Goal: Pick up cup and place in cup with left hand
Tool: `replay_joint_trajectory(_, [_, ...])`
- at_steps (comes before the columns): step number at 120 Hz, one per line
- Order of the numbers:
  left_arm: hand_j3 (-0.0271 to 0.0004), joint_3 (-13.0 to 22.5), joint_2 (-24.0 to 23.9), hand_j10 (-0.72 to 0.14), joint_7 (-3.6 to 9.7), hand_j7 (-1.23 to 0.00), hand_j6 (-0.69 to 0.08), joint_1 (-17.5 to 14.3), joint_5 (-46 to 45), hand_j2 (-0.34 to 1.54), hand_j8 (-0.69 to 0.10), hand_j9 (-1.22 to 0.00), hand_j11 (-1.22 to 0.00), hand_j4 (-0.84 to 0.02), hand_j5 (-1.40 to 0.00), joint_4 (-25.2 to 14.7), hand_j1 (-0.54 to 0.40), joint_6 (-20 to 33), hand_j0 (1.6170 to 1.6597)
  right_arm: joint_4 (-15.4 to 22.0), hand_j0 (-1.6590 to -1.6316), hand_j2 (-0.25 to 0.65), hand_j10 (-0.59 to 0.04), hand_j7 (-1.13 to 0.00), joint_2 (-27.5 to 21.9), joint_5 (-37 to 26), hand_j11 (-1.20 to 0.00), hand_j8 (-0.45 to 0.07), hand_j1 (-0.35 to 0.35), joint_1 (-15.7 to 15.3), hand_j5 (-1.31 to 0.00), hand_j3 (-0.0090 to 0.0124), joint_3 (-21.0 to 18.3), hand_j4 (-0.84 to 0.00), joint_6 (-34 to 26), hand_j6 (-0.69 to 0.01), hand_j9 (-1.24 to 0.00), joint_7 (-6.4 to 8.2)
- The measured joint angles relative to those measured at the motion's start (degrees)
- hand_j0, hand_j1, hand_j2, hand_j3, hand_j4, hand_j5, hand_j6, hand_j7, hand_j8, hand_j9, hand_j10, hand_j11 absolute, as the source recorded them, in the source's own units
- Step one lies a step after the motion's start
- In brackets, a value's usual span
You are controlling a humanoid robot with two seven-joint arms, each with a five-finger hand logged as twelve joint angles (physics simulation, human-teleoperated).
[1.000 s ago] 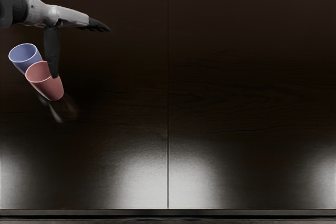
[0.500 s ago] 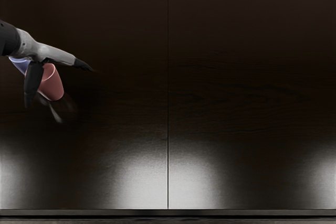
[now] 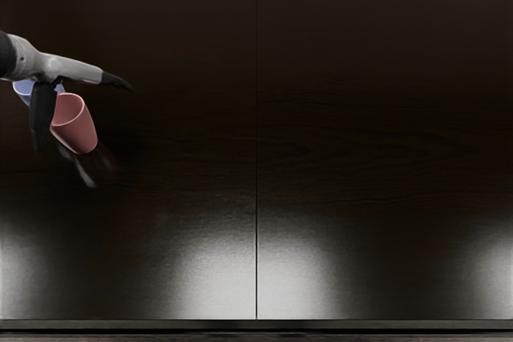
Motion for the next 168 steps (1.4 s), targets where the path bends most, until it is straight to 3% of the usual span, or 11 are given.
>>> replay_joint_trajectory(29, [0.0, 1.78, 0.0, -0.023, -0.83, -0.03, -0.025, 0.82, 2.41, 0.0, -0.024, -0.03, -0.03, -0.024, -0.03, 0.82, 0.326, 5.27, 1.6581, 0.0, -1.6581, 0.0, 0.0, 0.0, 0.0, 0.0, 0.0, 0.0, -0.349, 0.02, 0.0, 0.0, 0.01, 0.0, -0.01, -0.001, 0.0, 0.0])
replay_joint_trajectory(92, [0.0, 9.02, 0.44, -0.032, -0.97, -0.04, -0.034, 1.17, 2.66, 0.01, -0.034, -0.04, -0.04, -0.033, -0.04, 1.33, 0.315, 17.64, 1.6581, 0.0, -1.6581, 0.0, 0.0, 0.0, 0.0, 0.0, 0.0, 0.0, -0.349, 0.01, 0.0, 0.0, 0.0, 0.0, -0.01, -0.001, 0.0, 0.0])
replay_joint_trajectory(168, [0.0, 10.0, 0.27, -0.091, -0.86, -0.11, -0.093, 5.81, 2.42, 0.02, -0.093, -0.11, -0.11, -0.092, -0.12, 1.17, 0.245, 25.8, 1.6581, 0.0, -1.6581, 0.0, 0.0, 0.0, 0.0, 0.0, 0.0, 0.0, -0.349, 0.02, 0.0, 0.0, 0.03, 0.0, -0.01, -0.001, 0.0, 0.0])
